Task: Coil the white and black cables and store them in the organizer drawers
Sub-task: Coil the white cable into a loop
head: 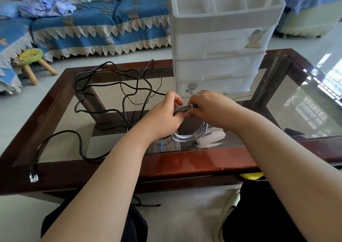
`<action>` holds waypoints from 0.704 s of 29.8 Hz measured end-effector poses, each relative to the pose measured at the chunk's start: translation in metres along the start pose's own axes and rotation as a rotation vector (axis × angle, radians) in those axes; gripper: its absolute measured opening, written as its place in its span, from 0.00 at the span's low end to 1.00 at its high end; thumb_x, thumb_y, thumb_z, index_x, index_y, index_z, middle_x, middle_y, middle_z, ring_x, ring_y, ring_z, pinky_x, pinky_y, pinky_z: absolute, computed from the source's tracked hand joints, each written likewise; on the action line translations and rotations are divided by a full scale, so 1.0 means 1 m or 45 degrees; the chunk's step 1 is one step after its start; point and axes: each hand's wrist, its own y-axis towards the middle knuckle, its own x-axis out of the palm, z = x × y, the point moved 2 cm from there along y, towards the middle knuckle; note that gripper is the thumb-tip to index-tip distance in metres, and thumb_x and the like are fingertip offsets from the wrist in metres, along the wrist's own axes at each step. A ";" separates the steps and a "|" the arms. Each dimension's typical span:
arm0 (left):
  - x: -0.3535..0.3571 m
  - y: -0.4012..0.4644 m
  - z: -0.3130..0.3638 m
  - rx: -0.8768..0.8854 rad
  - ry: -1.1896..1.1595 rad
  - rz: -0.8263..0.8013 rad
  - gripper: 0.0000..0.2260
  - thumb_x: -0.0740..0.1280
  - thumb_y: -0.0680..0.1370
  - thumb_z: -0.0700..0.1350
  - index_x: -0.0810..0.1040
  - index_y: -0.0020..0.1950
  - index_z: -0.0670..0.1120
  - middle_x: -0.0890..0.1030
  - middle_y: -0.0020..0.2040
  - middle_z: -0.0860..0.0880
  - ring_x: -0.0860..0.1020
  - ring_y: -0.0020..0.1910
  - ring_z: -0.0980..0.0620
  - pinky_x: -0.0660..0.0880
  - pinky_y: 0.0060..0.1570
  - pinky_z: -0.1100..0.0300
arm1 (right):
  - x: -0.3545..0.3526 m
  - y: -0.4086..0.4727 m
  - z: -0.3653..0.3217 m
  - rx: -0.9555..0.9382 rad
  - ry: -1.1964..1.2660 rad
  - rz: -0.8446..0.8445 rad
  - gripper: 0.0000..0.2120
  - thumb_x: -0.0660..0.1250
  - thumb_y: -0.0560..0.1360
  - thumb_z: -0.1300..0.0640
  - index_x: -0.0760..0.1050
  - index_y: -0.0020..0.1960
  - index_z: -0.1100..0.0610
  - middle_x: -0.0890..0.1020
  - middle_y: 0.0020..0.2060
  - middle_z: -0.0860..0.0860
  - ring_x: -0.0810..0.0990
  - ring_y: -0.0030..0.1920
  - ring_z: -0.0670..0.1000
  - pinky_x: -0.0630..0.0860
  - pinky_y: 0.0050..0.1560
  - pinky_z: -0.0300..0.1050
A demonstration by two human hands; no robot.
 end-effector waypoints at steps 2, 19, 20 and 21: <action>0.000 0.003 -0.002 -0.013 0.086 0.006 0.07 0.61 0.81 0.47 0.66 0.58 0.49 0.77 0.48 0.48 0.77 0.45 0.48 0.75 0.48 0.46 | -0.001 0.004 0.001 0.001 -0.013 -0.019 0.17 0.63 0.76 0.44 0.76 0.50 0.58 0.79 0.45 0.54 0.75 0.49 0.55 0.71 0.47 0.50; 0.000 0.023 -0.008 -0.131 0.173 0.097 0.06 0.56 0.83 0.46 0.65 0.58 0.48 0.71 0.43 0.55 0.73 0.37 0.54 0.72 0.38 0.55 | 0.046 0.066 0.104 1.297 2.496 0.711 0.29 0.70 0.74 0.56 0.63 0.70 0.61 0.73 0.55 0.60 0.76 0.55 0.56 0.76 0.52 0.46; -0.001 0.024 -0.008 -0.132 0.166 0.101 0.06 0.56 0.83 0.47 0.65 0.58 0.49 0.71 0.43 0.55 0.73 0.37 0.54 0.72 0.38 0.55 | 0.049 0.066 0.102 1.321 2.505 0.699 0.28 0.70 0.74 0.56 0.64 0.69 0.62 0.73 0.49 0.58 0.76 0.50 0.54 0.76 0.48 0.44; -0.001 0.025 -0.009 -0.131 0.162 0.108 0.06 0.56 0.83 0.47 0.65 0.58 0.49 0.71 0.43 0.54 0.73 0.37 0.54 0.71 0.37 0.55 | 0.052 0.066 0.102 1.361 2.498 0.677 0.27 0.70 0.74 0.54 0.64 0.69 0.62 0.71 0.45 0.56 0.75 0.45 0.53 0.75 0.44 0.43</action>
